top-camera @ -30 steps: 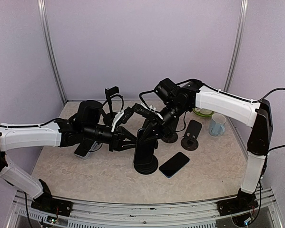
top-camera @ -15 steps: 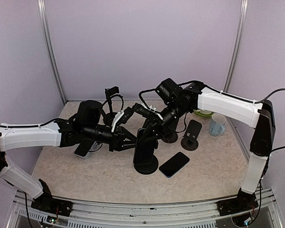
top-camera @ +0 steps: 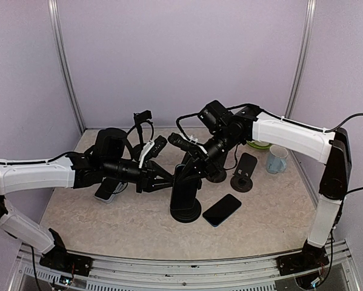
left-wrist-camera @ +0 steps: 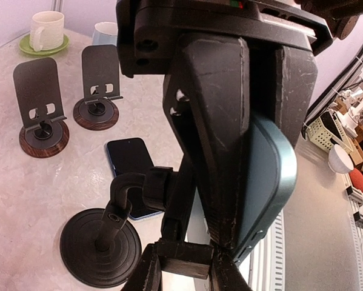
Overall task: Place the phone on the phone stand
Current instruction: Install the phone on the phone stand.
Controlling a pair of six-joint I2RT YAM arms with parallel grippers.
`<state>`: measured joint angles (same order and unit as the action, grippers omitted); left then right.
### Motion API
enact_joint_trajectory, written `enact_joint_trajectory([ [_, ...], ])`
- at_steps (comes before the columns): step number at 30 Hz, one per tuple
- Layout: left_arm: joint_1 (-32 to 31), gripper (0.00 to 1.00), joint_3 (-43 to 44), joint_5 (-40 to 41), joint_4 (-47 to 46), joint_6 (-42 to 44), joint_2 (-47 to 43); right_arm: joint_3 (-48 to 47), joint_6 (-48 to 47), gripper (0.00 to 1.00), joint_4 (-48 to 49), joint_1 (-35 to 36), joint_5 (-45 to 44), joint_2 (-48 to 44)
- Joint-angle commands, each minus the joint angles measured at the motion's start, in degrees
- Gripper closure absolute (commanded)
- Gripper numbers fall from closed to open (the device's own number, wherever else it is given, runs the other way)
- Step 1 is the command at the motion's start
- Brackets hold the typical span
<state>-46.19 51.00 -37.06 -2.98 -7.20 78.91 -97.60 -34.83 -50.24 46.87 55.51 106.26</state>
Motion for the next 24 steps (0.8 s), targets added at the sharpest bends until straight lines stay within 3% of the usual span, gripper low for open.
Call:
enact_joint_trajectory([
  [1,1.15,1.0,-0.51,-1.7,-0.32,0.45,-3.72,1.78,0.18,1.0,-5.87,-1.44,-5.39,-1.38],
  [24,1.9,1.0,-3.39,-1.17,-1.59,-0.7,-6.65,2.06,1.41,1.0,-6.02,-1.45,-7.73,-1.12],
])
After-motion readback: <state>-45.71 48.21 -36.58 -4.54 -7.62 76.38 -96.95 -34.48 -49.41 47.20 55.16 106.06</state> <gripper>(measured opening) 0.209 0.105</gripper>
